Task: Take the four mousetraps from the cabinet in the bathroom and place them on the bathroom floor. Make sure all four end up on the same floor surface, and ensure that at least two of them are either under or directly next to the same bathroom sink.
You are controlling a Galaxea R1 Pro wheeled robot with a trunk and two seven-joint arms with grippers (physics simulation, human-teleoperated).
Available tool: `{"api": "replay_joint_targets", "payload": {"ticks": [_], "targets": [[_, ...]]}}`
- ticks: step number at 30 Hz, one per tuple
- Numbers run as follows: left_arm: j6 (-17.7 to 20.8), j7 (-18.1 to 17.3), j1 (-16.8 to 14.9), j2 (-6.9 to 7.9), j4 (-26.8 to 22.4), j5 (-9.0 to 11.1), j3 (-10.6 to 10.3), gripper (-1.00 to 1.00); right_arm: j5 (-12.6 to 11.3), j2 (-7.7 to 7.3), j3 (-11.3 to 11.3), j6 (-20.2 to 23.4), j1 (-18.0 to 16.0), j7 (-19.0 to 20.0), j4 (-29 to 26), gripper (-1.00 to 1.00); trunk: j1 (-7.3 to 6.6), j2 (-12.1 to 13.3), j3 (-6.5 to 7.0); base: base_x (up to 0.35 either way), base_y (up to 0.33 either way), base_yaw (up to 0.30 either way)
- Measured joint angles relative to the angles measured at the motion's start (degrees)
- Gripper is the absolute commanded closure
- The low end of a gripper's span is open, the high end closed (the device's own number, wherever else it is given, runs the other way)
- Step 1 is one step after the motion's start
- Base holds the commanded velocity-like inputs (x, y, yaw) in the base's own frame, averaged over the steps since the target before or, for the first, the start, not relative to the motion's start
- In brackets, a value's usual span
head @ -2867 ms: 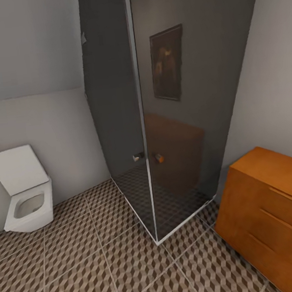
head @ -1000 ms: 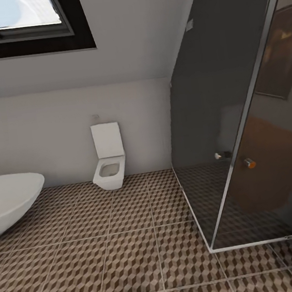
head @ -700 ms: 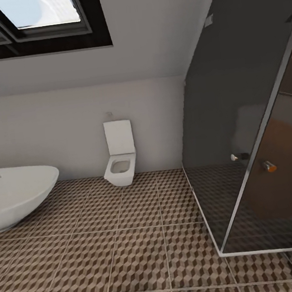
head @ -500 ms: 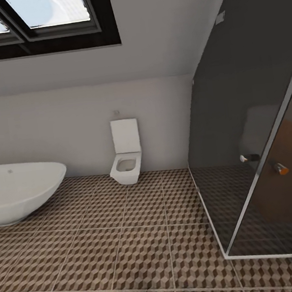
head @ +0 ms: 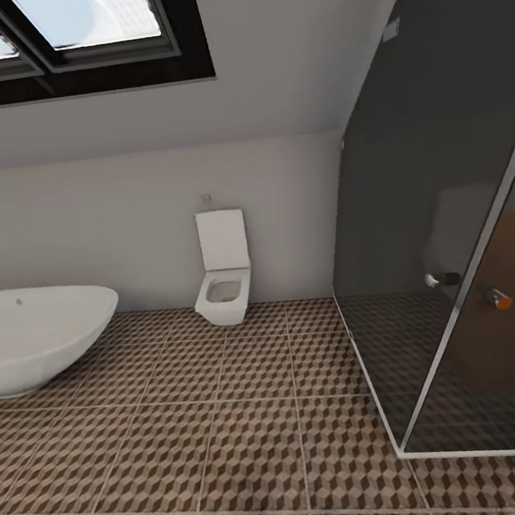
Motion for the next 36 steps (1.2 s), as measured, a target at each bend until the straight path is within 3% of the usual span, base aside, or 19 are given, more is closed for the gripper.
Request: {"api": "replay_joint_targets", "payload": {"ticks": [15,36], "targets": [[0.01,-0.09,0.00,0.08,0.09,0.00,0.00,1.00,-0.37,0.40,0.00,-0.07,0.00,-0.07,-0.26,1.00,0.00,0.00,0.00,0.278,0.133,0.000],[0.05,-0.09,0.00,0.08,0.09,0.00,0.00,1.00,-0.43,0.41,-0.03,-0.01,0.00,-0.04,-0.27,1.00,0.00,0.00,0.00,0.267,0.227,0.000]]}}
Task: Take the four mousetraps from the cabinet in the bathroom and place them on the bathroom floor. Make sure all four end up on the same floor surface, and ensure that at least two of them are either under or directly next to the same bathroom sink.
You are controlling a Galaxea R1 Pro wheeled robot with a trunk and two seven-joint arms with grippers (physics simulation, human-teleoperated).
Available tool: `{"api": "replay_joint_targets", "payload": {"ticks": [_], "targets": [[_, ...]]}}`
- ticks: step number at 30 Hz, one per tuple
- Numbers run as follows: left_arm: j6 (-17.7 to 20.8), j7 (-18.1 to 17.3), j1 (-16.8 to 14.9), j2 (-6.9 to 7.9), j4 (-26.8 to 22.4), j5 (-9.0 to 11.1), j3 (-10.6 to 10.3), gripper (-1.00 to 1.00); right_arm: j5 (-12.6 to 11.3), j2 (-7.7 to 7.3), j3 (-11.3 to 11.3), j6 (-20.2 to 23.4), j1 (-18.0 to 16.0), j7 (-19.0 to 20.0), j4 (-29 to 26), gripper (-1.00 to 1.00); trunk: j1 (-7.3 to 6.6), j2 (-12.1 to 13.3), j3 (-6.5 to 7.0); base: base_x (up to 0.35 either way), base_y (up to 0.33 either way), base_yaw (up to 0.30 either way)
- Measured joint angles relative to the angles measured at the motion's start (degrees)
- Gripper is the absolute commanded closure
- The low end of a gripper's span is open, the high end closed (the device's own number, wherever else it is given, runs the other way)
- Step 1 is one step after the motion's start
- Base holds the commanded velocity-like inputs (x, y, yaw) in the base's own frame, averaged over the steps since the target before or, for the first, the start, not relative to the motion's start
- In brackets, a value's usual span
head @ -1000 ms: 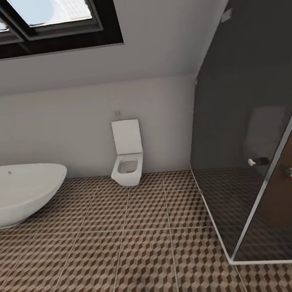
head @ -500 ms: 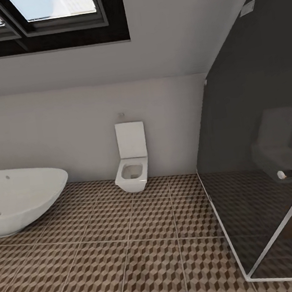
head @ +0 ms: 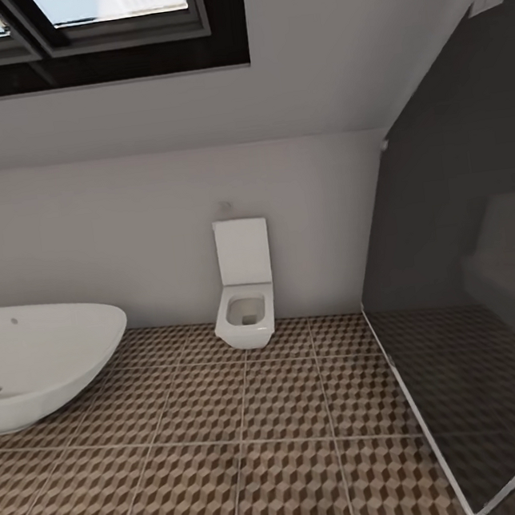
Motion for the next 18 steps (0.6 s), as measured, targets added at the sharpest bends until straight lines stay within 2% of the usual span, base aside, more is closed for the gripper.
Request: {"api": "replay_joint_targets", "payload": {"ticks": [18], "targets": [[0.00,0.00,0.00,-0.01,-0.02,0.00,-0.02,1.00,0.70,-0.43,0.11,0.00,0.00,0.05,0.27,1.00,0.00,0.00,0.00,0.261,0.223,0.000]]}}
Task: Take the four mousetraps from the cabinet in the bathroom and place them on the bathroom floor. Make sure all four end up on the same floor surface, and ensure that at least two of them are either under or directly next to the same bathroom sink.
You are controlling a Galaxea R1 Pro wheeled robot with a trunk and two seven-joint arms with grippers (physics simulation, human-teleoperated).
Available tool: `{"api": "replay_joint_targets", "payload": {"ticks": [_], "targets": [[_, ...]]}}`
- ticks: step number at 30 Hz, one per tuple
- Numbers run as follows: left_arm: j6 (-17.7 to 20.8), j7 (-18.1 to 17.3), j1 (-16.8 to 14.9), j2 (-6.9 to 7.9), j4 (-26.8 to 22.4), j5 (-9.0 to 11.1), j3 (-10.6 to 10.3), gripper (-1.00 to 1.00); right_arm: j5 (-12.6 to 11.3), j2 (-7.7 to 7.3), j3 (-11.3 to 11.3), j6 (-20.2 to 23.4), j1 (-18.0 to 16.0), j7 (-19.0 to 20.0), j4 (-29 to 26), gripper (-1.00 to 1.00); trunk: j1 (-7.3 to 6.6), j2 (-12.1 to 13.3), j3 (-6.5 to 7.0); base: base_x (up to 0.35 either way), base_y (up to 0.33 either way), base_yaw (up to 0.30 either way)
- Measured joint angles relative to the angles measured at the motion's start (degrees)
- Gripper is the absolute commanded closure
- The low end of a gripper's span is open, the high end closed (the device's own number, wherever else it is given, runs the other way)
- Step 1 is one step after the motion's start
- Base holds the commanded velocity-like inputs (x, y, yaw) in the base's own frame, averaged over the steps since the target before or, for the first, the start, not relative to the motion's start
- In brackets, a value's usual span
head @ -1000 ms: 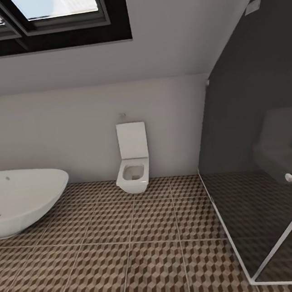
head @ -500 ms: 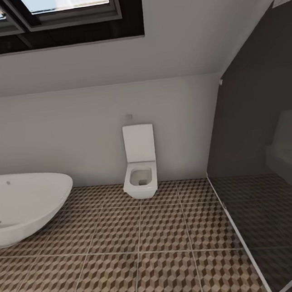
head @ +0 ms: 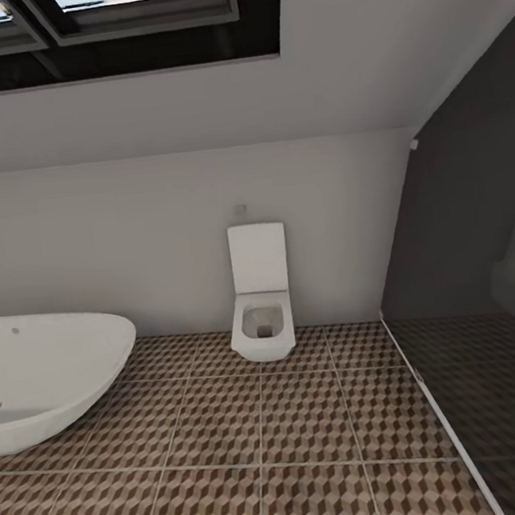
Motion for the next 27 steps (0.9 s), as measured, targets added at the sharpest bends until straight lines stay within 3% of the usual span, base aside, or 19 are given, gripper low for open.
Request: {"api": "replay_joint_targets", "payload": {"ticks": [8,12,27], "targets": [[0.00,0.00,0.00,-0.06,-0.05,-0.09,-0.07,1.00,0.03,0.39,-0.02,-0.05,0.00,-0.33,-0.33,1.00,0.00,0.00,0.00,0.322,0.025,-0.008],[0.00,0.00,0.00,-0.01,0.00,-0.09,-0.07,1.00,-0.36,0.37,-0.11,-0.08,0.00,-0.41,-0.41,1.00,0.00,0.00,0.06,0.331,0.021,-0.194],[0.00,0.00,0.00,0.00,0.02,-0.04,0.01,1.00,-0.02,0.14,-0.08,-0.09,0.00,-0.31,-0.44,1.00,0.00,0.00,0.19,0.331,0.115,-0.050]]}}
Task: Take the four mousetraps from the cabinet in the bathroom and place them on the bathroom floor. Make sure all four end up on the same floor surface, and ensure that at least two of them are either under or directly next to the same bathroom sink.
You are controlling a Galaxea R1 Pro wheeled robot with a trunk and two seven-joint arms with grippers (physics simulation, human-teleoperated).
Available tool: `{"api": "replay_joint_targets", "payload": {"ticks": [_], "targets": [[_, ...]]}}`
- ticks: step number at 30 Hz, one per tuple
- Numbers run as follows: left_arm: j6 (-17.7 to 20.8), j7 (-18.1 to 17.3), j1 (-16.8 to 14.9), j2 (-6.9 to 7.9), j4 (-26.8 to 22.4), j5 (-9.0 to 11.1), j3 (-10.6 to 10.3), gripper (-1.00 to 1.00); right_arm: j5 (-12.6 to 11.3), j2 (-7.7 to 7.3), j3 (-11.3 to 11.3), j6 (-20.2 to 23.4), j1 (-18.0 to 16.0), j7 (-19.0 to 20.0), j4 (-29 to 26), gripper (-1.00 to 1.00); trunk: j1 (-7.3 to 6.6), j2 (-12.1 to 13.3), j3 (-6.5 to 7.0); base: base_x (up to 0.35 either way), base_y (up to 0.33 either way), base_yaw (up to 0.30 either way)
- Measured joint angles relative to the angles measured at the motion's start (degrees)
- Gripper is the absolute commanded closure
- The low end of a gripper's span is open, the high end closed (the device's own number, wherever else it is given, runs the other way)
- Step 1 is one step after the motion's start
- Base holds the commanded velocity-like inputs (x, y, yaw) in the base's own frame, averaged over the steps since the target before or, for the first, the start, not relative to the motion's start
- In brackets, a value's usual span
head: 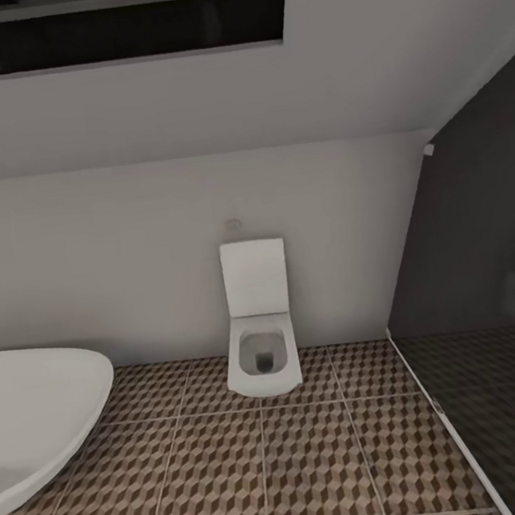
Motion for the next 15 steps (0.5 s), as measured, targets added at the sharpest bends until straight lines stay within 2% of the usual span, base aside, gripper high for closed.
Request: {"api": "replay_joint_targets", "payload": {"ticks": [9,15], "targets": [[0.00,0.00,0.00,0.00,0.05,0.01,0.00,1.00,-0.29,-0.13,-0.08,0.00,0.00,0.05,0.00,1.00,0.00,0.00,0.00,0.328,0.132,0.000],[0.00,0.00,0.00,0.00,0.00,-0.04,-0.06,1.00,-0.38,-0.14,-0.07,0.00,0.00,0.05,0.02,1.00,0.00,0.00,0.00,0.328,0.045,0.000]]}}
